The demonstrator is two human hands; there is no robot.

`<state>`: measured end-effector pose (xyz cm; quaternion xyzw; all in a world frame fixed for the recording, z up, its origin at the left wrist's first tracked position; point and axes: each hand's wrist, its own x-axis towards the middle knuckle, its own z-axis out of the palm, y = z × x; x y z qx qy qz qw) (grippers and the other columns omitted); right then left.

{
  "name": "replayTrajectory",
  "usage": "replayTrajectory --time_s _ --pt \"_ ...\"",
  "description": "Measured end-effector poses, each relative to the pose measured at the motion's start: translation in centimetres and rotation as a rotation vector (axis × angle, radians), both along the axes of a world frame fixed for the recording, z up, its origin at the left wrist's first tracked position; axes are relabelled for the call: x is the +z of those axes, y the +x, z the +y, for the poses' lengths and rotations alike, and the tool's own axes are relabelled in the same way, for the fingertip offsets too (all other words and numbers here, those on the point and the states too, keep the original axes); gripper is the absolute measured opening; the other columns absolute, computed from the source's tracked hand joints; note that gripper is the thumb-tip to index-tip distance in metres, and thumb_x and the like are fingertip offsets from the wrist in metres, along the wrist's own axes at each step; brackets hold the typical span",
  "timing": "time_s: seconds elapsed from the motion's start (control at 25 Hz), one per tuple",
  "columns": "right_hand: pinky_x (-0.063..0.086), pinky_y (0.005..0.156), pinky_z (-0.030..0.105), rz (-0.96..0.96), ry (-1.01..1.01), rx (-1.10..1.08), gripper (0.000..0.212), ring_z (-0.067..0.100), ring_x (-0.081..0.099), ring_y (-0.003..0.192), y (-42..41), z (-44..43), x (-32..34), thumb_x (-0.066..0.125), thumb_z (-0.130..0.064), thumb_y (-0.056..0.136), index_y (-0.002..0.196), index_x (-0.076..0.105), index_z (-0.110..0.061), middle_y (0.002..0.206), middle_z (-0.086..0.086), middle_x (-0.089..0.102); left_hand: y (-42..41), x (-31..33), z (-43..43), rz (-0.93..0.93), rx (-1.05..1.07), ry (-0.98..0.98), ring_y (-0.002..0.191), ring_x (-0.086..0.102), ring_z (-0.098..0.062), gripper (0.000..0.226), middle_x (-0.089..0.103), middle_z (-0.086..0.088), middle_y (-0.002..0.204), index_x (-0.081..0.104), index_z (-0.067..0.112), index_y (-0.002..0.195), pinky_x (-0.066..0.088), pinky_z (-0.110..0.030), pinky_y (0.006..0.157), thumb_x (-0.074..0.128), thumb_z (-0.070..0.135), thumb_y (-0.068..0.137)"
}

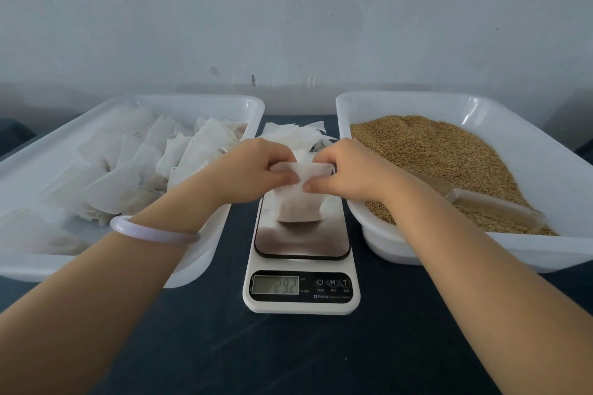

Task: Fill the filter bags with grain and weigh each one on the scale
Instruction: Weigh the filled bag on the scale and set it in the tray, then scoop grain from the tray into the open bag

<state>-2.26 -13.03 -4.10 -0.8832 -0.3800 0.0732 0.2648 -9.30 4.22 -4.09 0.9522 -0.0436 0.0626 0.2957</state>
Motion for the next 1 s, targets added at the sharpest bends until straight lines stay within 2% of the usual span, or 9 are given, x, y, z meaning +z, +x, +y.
replayTrajectory --time_s 0.08,0.16,0.24,0.44,0.52,0.68,0.76,0.92,1.0 --pt "0.038 0.062 0.010 0.090 0.271 0.028 0.020 -0.001 0.055 0.063 -0.1 0.1 0.3 0.078 -0.028 0.073 0.081 0.065 -0.015 0.071 -0.005 0.061 0.0 0.4 -0.1 -0.064 0.036 -0.211 0.060 0.065 -0.015 0.016 0.066 -0.008 0.066 0.061 0.009 0.075 0.050 -0.030 0.063 0.066 0.019 0.086" --pt "0.053 0.078 0.025 0.335 0.505 0.074 0.046 0.008 0.067 0.087 0.0 0.3 0.6 0.083 -0.028 0.064 0.103 0.062 -0.015 0.091 -0.001 0.069 -0.1 0.8 -0.3 -0.148 0.024 -0.460 0.056 0.068 -0.016 0.016 0.068 -0.001 0.060 0.058 0.009 0.074 0.054 -0.025 0.056 0.065 0.013 0.087" --pt "0.055 0.081 0.036 0.451 0.574 0.093 0.058 0.018 0.068 0.091 -0.1 0.7 0.6 0.083 -0.023 0.059 0.111 0.060 -0.012 0.097 0.004 0.070 -0.2 1.1 -0.7 -0.194 -0.026 -0.570 0.052 0.067 -0.009 0.017 0.066 0.006 0.056 0.055 0.010 0.073 0.050 -0.016 0.050 0.064 0.006 0.087" --pt "0.051 0.059 0.031 0.461 0.528 0.129 0.030 0.015 0.067 0.069 -0.3 0.7 0.9 0.081 -0.019 0.063 0.089 0.067 -0.018 0.074 -0.003 0.068 -0.1 1.2 -0.9 -0.294 -0.063 -0.698 0.053 0.066 -0.010 0.019 0.065 0.006 0.058 0.053 0.009 0.071 0.053 -0.019 0.051 0.063 0.002 0.085" --pt "0.052 0.058 0.031 0.479 0.530 0.089 0.024 0.020 0.070 0.071 -0.3 0.5 0.8 0.079 -0.012 0.069 0.090 0.067 -0.015 0.073 0.001 0.070 -0.1 1.2 -0.9 -0.312 -0.104 -0.719 0.057 0.066 -0.012 0.014 0.065 0.007 0.065 0.053 0.010 0.077 0.055 -0.023 0.053 0.065 0.006 0.084" --pt "0.051 0.046 0.026 0.529 0.708 -0.154 0.013 0.022 0.070 0.064 1.7 -1.7 1.9 0.072 -0.010 0.079 0.088 0.064 -0.009 0.072 0.006 0.070 -0.2 0.9 -0.3 -0.346 -0.023 -0.625 0.068 0.067 -0.017 0.021 0.063 0.011 0.084 0.051 0.026 0.094 0.054 -0.032 0.058 0.068 0.018 0.085" --pt "0.046 0.041 0.024 0.418 0.555 -0.332 0.017 0.020 0.067 0.058 4.0 -4.3 2.5 0.074 -0.016 0.078 0.087 0.061 -0.011 0.070 0.007 0.069 -0.2 0.8 0.1 -0.332 0.018 -0.504 0.063 0.065 -0.014 0.023 0.061 0.011 0.083 0.049 0.032 0.093 0.053 -0.033 0.057 0.066 0.019 0.087" --pt "0.043 0.041 0.021 0.368 -0.299 -0.438 0.021 0.014 0.061 0.047 6.0 -9.8 1.7 0.074 -0.018 0.077 0.091 0.061 -0.009 0.072 0.010 0.066 0.0 0.5 0.2 -0.294 0.016 -0.358 0.056 0.062 -0.010 0.024 0.062 0.010 0.077 0.048 0.038 0.090 0.051 -0.033 0.058 0.064 0.019 0.088" --pt "0.039 0.040 0.020 0.326 -0.342 -0.504 0.021 0.014 0.056 0.044 6.2 -10.8 0.9 0.075 -0.019 0.072 0.085 0.063 -0.007 0.071 0.009 0.065 0.2 0.5 0.2 -0.281 0.016 -0.346 0.054 0.062 -0.009 0.024 0.063 0.010 0.075 0.049 0.038 0.090 0.050 -0.030 0.055 0.063 0.019 0.087"
